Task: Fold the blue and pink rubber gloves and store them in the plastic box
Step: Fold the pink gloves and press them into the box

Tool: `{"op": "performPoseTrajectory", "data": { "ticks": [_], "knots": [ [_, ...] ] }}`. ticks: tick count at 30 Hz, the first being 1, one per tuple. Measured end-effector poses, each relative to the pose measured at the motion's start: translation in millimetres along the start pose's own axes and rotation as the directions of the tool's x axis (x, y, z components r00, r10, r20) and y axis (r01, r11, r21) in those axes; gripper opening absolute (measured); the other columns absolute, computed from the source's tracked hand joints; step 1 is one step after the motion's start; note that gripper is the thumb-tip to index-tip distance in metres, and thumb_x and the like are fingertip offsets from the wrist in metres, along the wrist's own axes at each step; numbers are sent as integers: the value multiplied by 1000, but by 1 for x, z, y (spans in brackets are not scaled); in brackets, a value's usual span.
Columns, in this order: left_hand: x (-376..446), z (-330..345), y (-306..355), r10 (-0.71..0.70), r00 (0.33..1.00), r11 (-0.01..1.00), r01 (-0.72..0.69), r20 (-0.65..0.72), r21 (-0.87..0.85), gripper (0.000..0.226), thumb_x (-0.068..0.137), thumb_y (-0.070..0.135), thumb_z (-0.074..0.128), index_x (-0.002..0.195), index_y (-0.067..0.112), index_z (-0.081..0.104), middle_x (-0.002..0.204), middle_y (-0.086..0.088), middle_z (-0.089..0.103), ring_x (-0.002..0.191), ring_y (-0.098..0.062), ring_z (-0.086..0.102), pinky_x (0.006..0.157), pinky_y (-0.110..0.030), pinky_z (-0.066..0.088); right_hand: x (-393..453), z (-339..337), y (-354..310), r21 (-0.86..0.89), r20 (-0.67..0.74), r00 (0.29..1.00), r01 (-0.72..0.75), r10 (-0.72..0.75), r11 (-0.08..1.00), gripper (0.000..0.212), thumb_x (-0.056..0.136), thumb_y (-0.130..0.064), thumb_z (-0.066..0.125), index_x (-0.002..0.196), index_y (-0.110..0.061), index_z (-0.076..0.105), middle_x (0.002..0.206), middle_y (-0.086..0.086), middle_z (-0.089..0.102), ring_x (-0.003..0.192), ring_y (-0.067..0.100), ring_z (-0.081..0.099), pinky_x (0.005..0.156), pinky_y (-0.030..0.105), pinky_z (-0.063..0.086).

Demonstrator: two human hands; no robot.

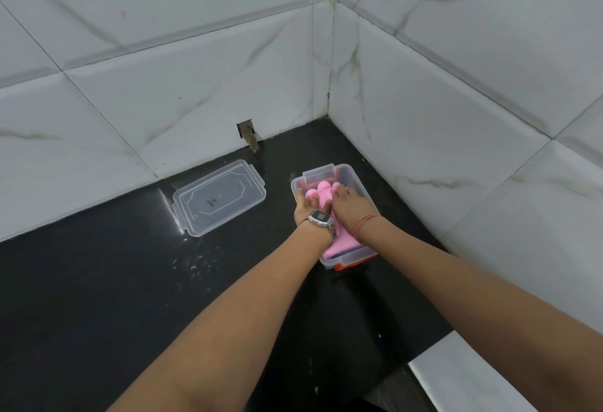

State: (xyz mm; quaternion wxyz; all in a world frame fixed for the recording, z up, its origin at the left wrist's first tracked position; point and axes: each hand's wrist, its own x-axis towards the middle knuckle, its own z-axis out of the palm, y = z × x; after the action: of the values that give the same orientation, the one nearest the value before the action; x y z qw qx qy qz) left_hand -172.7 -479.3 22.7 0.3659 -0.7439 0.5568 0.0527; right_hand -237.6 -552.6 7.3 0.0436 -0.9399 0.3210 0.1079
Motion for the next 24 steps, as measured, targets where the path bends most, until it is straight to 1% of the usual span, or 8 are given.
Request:
{"op": "performPoseTrajectory", "data": {
  "ticks": [3, 6, 10, 14, 17, 20, 22, 24],
  "knots": [
    [-1, -2, 1, 4, 1000, 1000, -5, -7, -28, 66, 96, 50, 33, 152, 26, 6, 160, -8, 9, 147, -35, 2, 115, -57, -4, -4, -1, -1, -18, -17, 1000, 24, -25, 1000, 59, 93, -22, 57, 141, -2, 30, 142, 17, 35, 125, 27, 45, 99, 36, 46],
    [-3, -4, 0, 15, 1000, 999, -16, -8, -41, 69, 97, 50, 29, 153, 23, 0, 161, -10, 3, 147, -34, -2, 116, -57, -4, -4, -2, 1, -10, -9, 999, 34, -34, 999, 57, 95, -19, 53, 143, -2, 28, 145, 16, 33, 127, 27, 43, 101, 37, 45],
    [-2, -1, 1, 5, 1000, 1000, -6, -23, -30, 72, 95, 51, 30, 153, 22, -3, 161, -11, 1, 147, -35, -2, 116, -58, -6, -9, -3, 1, -13, -18, 999, 45, -45, 999, 54, 96, -17, 50, 143, -1, 28, 145, 16, 32, 126, 26, 44, 99, 36, 46],
    [-4, 0, -1, 15, 998, 999, -18, -63, -49, 77, 92, 53, 37, 153, 21, 3, 159, -12, 11, 147, -34, 4, 115, -58, -6, -15, -3, -1, -15, -40, 998, 53, -53, 999, 56, 95, -17, 53, 143, -3, 27, 144, 17, 33, 126, 26, 44, 101, 35, 47],
    [-11, -1, -2, 7, 995, 995, -18, -100, -103, 75, 93, 54, 33, 152, 16, 8, 157, -15, 18, 146, -33, 8, 114, -57, -8, -18, -8, -1, 5, -31, 997, 68, -68, 998, 58, 96, -15, 51, 145, -1, 24, 147, 18, 31, 129, 27, 42, 104, 35, 43],
    [-18, -3, -4, 13, 990, 991, -31, -138, -128, 67, 96, 48, 29, 151, 11, 16, 156, -17, 22, 146, -34, 10, 113, -58, -9, -24, -16, 1, -119, -37, 996, 81, -86, 990, 50, 98, -14, 46, 143, 0, 30, 147, 18, 34, 125, 28, 47, 103, 37, 40],
    [-23, -5, -6, 21, 985, 990, -44, -169, -131, 58, 97, 42, 32, 146, 11, 30, 151, -15, 35, 145, -33, 18, 114, -58, -7, -28, -21, 3, -292, -5, 995, 93, -99, 952, 44, 96, -19, 49, 137, -5, 42, 140, 16, 43, 122, 28, 47, 102, 40, 36],
    [-27, -8, -6, 29, 981, 983, -63, -192, -172, 55, 96, 43, 37, 142, 14, 38, 146, -11, 42, 143, -32, 22, 114, -57, -5, -31, -27, 4, -440, 54, 994, 112, -98, 891, 40, 92, -26, 56, 130, -13, 51, 134, 11, 51, 122, 26, 46, 105, 42, 31]
  ]
}}
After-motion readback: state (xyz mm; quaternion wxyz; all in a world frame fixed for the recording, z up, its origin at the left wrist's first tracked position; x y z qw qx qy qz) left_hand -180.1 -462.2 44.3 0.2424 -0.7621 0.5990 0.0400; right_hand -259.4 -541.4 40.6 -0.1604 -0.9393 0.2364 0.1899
